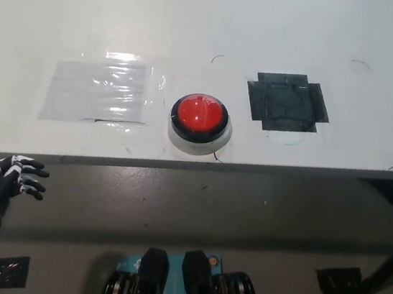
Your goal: The robot uses its right hand to make a fist and press the red button kept in the middle of the desk
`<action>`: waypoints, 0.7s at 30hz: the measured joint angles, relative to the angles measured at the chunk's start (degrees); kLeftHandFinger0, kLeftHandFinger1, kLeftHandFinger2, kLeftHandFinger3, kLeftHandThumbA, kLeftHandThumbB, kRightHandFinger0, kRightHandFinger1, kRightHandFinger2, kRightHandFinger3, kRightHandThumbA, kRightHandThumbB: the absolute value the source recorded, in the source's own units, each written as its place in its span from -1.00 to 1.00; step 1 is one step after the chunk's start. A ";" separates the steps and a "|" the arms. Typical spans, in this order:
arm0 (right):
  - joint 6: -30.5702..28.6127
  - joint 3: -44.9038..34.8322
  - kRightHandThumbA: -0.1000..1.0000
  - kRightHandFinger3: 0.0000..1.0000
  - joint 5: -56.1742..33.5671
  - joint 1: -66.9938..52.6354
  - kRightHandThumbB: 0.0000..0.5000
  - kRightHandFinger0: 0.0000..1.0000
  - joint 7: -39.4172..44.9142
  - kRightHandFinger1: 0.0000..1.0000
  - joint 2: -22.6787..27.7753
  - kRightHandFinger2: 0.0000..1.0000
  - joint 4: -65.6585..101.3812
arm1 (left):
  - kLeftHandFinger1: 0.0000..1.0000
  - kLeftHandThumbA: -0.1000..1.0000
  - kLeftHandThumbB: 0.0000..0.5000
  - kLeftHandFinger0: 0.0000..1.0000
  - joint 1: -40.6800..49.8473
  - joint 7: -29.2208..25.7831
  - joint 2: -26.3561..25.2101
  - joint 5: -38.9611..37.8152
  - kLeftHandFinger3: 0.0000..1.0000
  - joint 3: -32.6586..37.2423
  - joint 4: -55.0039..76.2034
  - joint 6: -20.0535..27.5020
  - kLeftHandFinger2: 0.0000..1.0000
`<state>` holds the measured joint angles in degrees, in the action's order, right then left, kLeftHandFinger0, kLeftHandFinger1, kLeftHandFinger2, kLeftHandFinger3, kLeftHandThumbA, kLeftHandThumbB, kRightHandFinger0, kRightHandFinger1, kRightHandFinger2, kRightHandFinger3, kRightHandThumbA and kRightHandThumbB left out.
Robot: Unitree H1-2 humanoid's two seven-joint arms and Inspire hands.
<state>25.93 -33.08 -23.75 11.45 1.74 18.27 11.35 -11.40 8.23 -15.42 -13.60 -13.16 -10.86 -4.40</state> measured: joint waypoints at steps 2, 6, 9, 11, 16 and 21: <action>-0.37 -0.17 1.00 0.01 0.02 -0.91 -0.48 -0.97 -0.20 -0.62 0.00 -0.10 -0.27 | -0.27 0.38 -0.68 -0.26 -0.02 0.06 0.00 -0.01 0.11 -0.01 0.00 0.00 -0.11; -0.56 -0.17 1.00 -0.02 0.15 -2.04 -0.49 -1.00 -0.97 -0.66 -0.14 -0.14 -0.85 | -0.30 0.38 -0.69 -0.33 0.00 0.12 0.00 0.00 0.02 -0.01 -0.03 0.17 -0.16; -0.81 -0.06 1.00 -0.13 0.56 -2.12 -0.51 -0.91 -1.33 -0.66 -0.15 -0.23 -1.74 | -0.34 0.37 -0.71 -0.36 0.00 0.37 0.00 -0.01 0.02 0.00 -0.06 0.29 -0.19; -0.83 0.03 1.00 -0.14 0.84 -2.19 -0.57 -0.94 -1.63 -0.71 -0.19 -0.27 -2.35 | -0.35 0.35 -0.72 -0.38 0.00 0.45 0.00 -0.02 0.00 -0.01 -0.06 0.31 -0.21; -1.01 0.13 1.00 -0.11 1.32 -2.35 -0.52 -0.91 -2.50 -0.64 -0.40 -0.21 -3.72 | -0.30 0.36 -0.72 -0.31 0.00 0.52 0.01 -0.03 0.05 -0.04 -0.52 0.78 -0.14; -1.00 0.12 1.00 -0.15 1.76 -2.23 -0.61 -1.00 -3.50 -0.71 -0.40 -0.24 -3.95 | -0.25 0.39 -0.63 -0.28 0.27 0.49 0.14 0.00 0.12 -0.06 -0.64 0.97 -0.06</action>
<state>24.93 -32.96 -21.99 9.22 -1.76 17.87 7.40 -11.13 8.72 -15.28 -13.60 -13.22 -11.49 -3.43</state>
